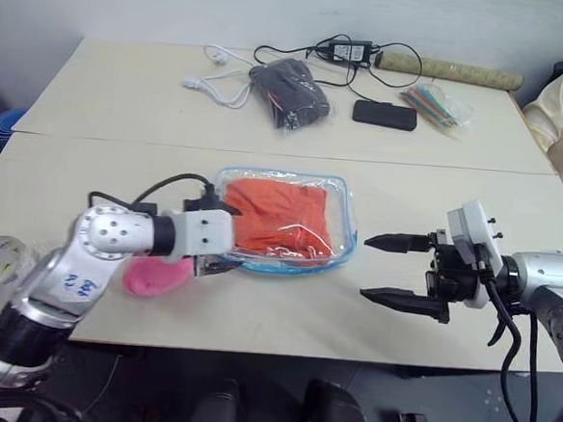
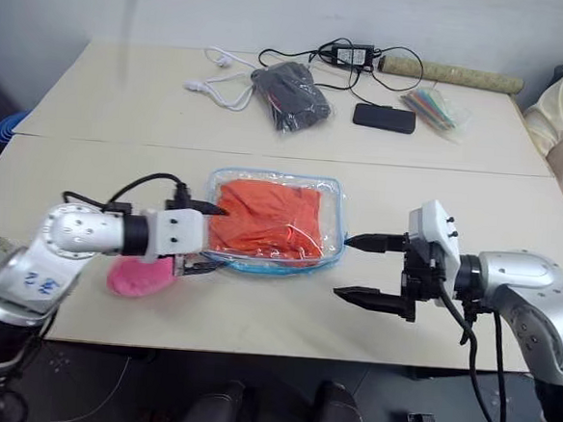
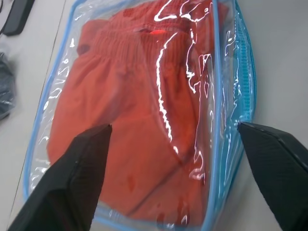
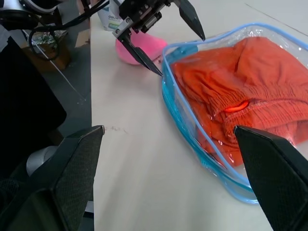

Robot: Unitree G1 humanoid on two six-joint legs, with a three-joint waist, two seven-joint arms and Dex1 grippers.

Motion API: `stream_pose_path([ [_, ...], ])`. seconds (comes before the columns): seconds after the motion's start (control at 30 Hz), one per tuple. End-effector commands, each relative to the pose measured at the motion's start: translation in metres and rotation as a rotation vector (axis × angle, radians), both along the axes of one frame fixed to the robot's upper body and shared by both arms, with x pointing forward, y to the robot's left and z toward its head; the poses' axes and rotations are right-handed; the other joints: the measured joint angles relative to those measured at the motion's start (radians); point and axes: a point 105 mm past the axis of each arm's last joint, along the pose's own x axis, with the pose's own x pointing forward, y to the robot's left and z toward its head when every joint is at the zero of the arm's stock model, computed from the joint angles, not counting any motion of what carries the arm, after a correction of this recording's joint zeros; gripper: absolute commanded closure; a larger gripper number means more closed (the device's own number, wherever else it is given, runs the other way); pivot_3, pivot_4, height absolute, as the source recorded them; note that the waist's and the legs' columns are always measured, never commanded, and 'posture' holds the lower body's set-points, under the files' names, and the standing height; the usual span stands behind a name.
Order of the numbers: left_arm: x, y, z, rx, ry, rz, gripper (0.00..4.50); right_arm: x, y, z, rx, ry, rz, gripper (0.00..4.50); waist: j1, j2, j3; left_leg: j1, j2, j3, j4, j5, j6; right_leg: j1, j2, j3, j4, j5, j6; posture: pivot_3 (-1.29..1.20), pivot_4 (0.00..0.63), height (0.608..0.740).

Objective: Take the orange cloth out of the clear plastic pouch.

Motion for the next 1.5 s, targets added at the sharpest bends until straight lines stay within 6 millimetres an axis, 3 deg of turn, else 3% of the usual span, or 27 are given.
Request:
stream_pose_path([
  [0.03, 0.002, -0.002, 0.008, 0.018, -0.064, -0.019, 1.26, -0.004, 0.001, 0.011, 0.02, -0.053, -0.007, 0.0, 0.002, 0.0, 0.0, 0.0, 0.0, 0.0, 0.0, 0.0, 0.0, 0.0, 0.0, 0.0, 0.0, 0.0, 0.0, 0.0, 0.15, 0.74],
  [0.27, -0.003, -0.006, 0.002, 0.026, -0.03, -0.051, 3.51, -0.004, 0.0, 0.01, 0.022, -0.055, -0.022, 0.0, 0.004, 0.0, 0.0, 0.0, 0.001, -0.001, 0.001, 0.0, 0.001, 0.001, -0.001, 0.0, 0.0, 0.0, 0.0, 0.0, 0.15, 0.74],
  [0.33, -0.006, -0.009, 0.005, -0.041, 0.007, -0.045, 3.75, -0.003, -0.001, 0.01, 0.021, -0.057, -0.025, 0.0, 0.004, 0.0, 0.0, 0.0, 0.001, -0.001, 0.001, 0.0, 0.001, 0.001, -0.001, 0.0, 0.0, 0.0, 0.001, 0.0, 0.15, 0.74],
  [0.43, -0.009, -0.009, 0.005, -0.043, 0.035, -0.061, 3.27, -0.002, -0.002, 0.009, 0.015, -0.059, -0.027, 0.0, 0.003, 0.0, 0.0, 0.0, 0.002, -0.001, 0.001, 0.0, 0.001, 0.001, -0.001, 0.0, 0.0, 0.0, 0.001, 0.0, 0.15, 0.74],
  [0.7, -0.008, 0.004, 0.001, 0.043, 0.03, -0.079, 0.85, -0.004, -0.005, 0.006, -0.024, -0.078, -0.007, 0.0, 0.003, 0.0, 0.0, 0.0, 0.002, -0.001, 0.001, 0.0, 0.001, 0.001, -0.001, 0.0, 0.0, 0.0, 0.001, 0.0, 0.15, 0.74],
  [0.93, 0.008, -0.001, -0.004, 0.052, -0.014, -0.068, 0.85, -0.003, -0.002, 0.003, -0.013, -0.084, -0.014, 0.0, 0.003, 0.0, 0.0, 0.0, 0.001, -0.001, 0.001, 0.0, 0.001, 0.001, -0.001, -0.001, 0.0, 0.0, 0.001, 0.0, 0.15, 0.74],
  [1.03, 0.01, -0.003, -0.002, 0.028, -0.023, -0.067, 1.45, -0.003, -0.001, 0.002, -0.011, -0.084, -0.016, 0.0, 0.003, 0.0, 0.0, 0.0, 0.001, -0.001, 0.001, 0.0, 0.001, 0.001, -0.001, -0.001, 0.0, 0.0, 0.001, 0.0, 0.15, 0.74],
  [1.33, 0.0, -0.005, -0.005, 0.001, 0.006, -0.095, 4.37, -0.002, 0.0, -0.001, -0.012, -0.087, -0.016, 0.0, 0.003, 0.0, 0.0, 0.0, 0.001, -0.001, 0.001, 0.0, 0.001, 0.001, -0.001, -0.001, 0.0, 0.0, 0.001, 0.0, 0.15, 0.74],
  [1.5, 0.0, -0.005, -0.001, -0.142, 0.074, -0.012, 4.46, 0.0, 0.006, -0.004, -0.018, -0.101, -0.001, 0.0, 0.002, 0.0, 0.0, 0.0, 0.002, -0.001, 0.002, 0.0, 0.001, 0.001, -0.001, -0.001, 0.0, 0.0, 0.001, 0.0, 0.15, 0.74],
])
